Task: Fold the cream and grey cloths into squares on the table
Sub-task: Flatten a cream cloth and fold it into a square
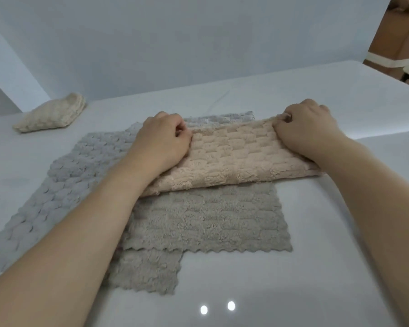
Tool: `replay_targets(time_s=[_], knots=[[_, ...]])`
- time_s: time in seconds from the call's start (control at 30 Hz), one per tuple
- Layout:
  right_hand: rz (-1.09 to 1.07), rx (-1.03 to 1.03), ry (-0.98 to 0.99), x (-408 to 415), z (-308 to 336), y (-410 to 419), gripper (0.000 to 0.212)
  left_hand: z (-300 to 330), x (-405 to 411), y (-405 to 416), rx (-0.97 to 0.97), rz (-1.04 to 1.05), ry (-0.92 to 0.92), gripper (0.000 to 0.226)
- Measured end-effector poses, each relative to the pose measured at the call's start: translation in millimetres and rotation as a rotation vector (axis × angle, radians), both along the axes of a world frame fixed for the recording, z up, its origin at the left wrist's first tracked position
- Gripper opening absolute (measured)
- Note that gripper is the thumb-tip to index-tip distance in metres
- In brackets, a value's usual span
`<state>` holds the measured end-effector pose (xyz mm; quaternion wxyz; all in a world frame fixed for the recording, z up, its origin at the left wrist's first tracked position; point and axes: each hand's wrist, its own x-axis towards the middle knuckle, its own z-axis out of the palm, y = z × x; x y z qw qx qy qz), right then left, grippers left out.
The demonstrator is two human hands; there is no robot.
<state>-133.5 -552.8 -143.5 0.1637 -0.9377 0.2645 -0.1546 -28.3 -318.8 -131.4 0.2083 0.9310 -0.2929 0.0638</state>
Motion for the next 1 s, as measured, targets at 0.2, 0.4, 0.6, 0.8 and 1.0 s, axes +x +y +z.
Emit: replay_targets(time_s=[0.2, 0.4, 0.6, 0.8, 1.0], knots=[[0.026, -0.005, -0.065, 5, -6, -4, 0.024, 6, 6, -1, -0.026, 0.014, 0.057, 0.021], [0.064, 0.151, -0.223, 3, -3, -3, 0.027, 7, 11, -4, 0.006, 0.018, 0.068, 0.027], [0.047, 0.506, -0.434, 4, -2, -7, 0.037, 10, 15, -2, -0.053, -0.036, 0.049, 0.024], [0.022, 0.459, -0.414, 6, -3, -13, 0.018, 11, 12, 0, -0.194, -0.106, 0.049, 0.017], [0.032, 0.404, -0.366, 12, -4, -11, 0.009, 6, 26, 3, -0.011, 0.03, 0.112, 0.014]])
